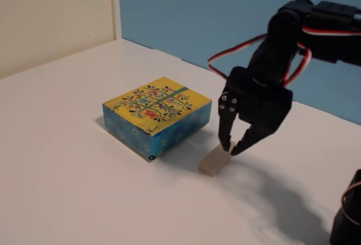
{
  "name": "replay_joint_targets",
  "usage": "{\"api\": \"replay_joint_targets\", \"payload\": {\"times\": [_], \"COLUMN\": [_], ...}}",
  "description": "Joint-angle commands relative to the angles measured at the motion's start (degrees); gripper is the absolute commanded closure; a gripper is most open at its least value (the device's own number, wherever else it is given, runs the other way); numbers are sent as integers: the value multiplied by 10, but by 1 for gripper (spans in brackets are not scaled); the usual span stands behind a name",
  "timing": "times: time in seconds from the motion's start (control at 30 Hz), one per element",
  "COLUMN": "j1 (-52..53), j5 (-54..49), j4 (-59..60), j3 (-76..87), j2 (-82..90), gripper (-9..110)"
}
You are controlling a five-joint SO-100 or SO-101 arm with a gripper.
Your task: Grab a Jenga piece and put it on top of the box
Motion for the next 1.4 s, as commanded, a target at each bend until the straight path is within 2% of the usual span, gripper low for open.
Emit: {"api": "replay_joint_targets", "payload": {"times": [0.0, 0.07, 0.27, 1.37], "j1": [-4, -5, 0, 28], "j5": [-13, -23, -19, -22], "j4": [-3, -2, -4, -48], "j3": [-2, -1, 0, 33], "j2": [4, 7, 10, -109], "gripper": [88, 79, 76, 76]}}
